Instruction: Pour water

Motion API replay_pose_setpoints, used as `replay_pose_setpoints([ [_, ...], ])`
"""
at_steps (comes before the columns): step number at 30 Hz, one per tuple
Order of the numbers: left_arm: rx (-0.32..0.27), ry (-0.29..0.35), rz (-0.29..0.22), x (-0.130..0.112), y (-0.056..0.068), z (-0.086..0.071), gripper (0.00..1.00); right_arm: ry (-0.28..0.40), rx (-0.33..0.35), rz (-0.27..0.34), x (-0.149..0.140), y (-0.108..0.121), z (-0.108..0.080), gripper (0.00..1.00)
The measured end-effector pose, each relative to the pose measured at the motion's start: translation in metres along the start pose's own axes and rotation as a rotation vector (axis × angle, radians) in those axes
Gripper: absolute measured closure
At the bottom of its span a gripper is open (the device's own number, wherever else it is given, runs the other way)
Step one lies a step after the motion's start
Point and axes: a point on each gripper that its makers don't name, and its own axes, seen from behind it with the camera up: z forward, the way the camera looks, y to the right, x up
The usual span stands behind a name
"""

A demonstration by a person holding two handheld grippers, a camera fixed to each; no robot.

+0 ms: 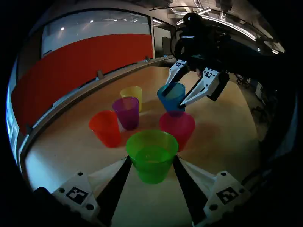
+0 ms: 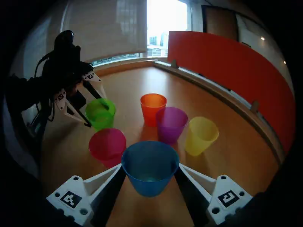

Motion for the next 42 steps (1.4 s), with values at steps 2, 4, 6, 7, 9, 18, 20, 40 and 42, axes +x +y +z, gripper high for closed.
replay_pose_setpoints([
  [2, 0.0, 0.0, -0.002, 0.0, -0.001, 0.001, 0.2, -0.003, 0.002, 0.002, -0.002, 0.0, 0.001, 0.12],
  [4, -0.001, -0.003, -0.001, -0.001, -0.002, 0.003, 0.2, -0.006, 0.004, 0.003, -0.004, 0.0, 0.002, 0.12],
  [6, -0.003, -0.008, 0.001, -0.002, -0.002, 0.004, 0.2, -0.009, 0.005, 0.004, -0.006, 0.0, 0.003, 0.12],
  [7, -0.004, -0.01, 0.002, -0.002, -0.002, 0.004, 0.2, -0.01, 0.006, 0.004, -0.006, -0.001, 0.003, 0.12],
  [9, -0.005, -0.013, 0.004, -0.003, -0.001, 0.006, 0.2, -0.012, 0.007, 0.006, -0.008, -0.001, 0.005, 0.12],
  [18, -0.012, -0.024, 0.006, -0.008, 0.001, 0.009, 0.2, -0.02, 0.014, 0.015, -0.013, -0.003, 0.009, 0.12],
  [20, -0.013, -0.029, 0.008, -0.01, 0.001, 0.009, 0.2, -0.02, 0.014, 0.017, -0.014, -0.003, 0.01, 0.12],
  [40, -0.021, -0.042, 0.001, -0.019, 0.004, 0.01, 0.2, -0.017, 0.02, 0.028, -0.019, -0.007, 0.015, 0.12],
  [42, -0.021, -0.043, -0.004, -0.02, 0.003, 0.01, 0.2, -0.018, 0.019, 0.027, -0.019, -0.007, 0.015, 0.12],
])
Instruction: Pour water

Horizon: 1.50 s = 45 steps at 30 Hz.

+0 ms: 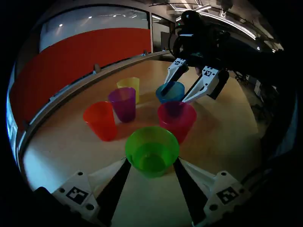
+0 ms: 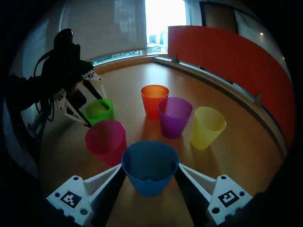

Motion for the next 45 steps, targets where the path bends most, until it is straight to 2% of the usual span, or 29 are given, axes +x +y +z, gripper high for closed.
replay_pose_setpoints([
  [12, -0.002, 0.004, -0.024, -0.001, -0.001, 0.0, 0.19, -0.003, -0.008, 0.002, 0.0, -0.001, 0.0, 0.11],
  [18, 0.004, -0.004, -0.002, -0.004, -0.002, 0.0, 0.18, -0.004, -0.01, -0.001, 0.0, -0.002, 0.0, 0.1],
  [24, 0.002, -0.006, -0.012, -0.005, -0.001, 0.0, 0.17, -0.004, -0.016, 0.002, -0.002, -0.001, 0.0, 0.1],
  [40, 0.022, -0.03, -0.001, -0.014, -0.001, -0.008, 0.16, -0.024, -0.039, 0.008, -0.018, 0.0, -0.008, 0.1],
  [45, 0.027, -0.035, 0.0, -0.016, -0.001, -0.013, 0.15, -0.024, -0.041, 0.014, -0.021, -0.002, -0.012, 0.05],
])
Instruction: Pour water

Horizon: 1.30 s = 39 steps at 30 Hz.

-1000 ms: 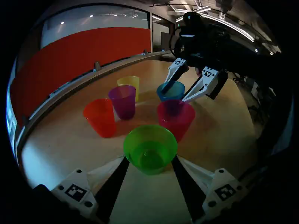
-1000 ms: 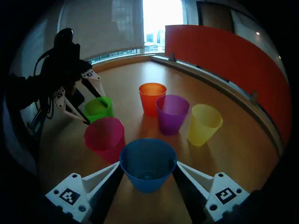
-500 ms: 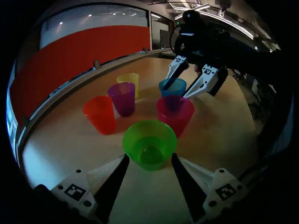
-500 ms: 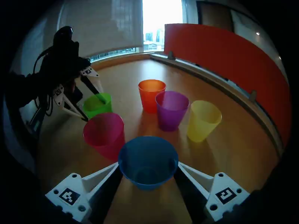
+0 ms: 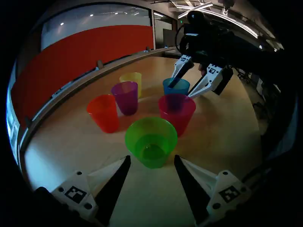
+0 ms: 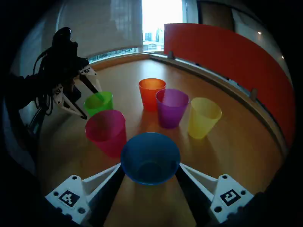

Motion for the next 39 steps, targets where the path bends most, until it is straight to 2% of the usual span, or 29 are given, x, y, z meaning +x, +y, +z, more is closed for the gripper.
replay_pose_setpoints([
  [12, 0.028, 0.014, -0.026, 0.001, 0.003, -0.018, 0.15, 0.008, -0.031, 0.014, -0.01, -0.003, -0.021, 0.03],
  [21, 0.072, 0.038, -0.045, -0.001, 0.003, -0.034, 0.15, 0.015, -0.057, 0.017, -0.014, -0.007, -0.037, 0.03],
  [39, 0.147, 0.075, -0.129, 0.0, -0.003, -0.062, 0.15, 0.033, -0.121, 0.04, -0.03, -0.006, -0.078, 0.03],
])
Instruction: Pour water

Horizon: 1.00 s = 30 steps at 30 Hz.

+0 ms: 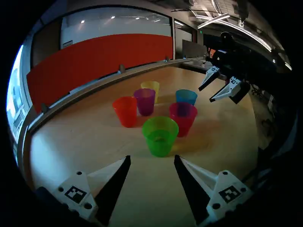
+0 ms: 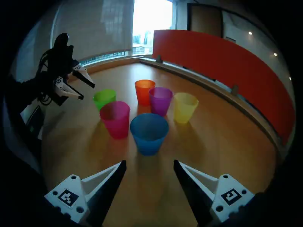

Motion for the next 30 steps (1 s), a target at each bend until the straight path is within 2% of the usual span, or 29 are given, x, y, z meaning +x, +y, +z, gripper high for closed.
replay_pose_setpoints([
  [6, 0.024, 0.048, -0.026, 0.009, 0.0, -0.005, 0.15, 0.042, -0.027, 0.032, 0.008, 0.003, -0.008, 0.03],
  [9, 0.045, 0.065, -0.049, 0.01, -0.004, -0.007, 0.15, 0.069, -0.049, 0.046, 0.013, 0.005, -0.011, 0.03],
  [15, 0.107, 0.127, -0.085, 0.022, -0.018, -0.015, 0.15, 0.106, -0.099, 0.064, 0.023, 0.011, -0.018, 0.03],
  [21, 0.198, 0.218, -0.099, 0.04, -0.035, -0.031, 0.15, 0.165, -0.168, 0.09, 0.04, 0.022, -0.029, 0.03],
  [30, 0.295, 0.32, -0.127, 0.061, -0.051, -0.048, 0.15, 0.249, -0.286, 0.139, 0.065, 0.045, -0.05, 0.03],
])
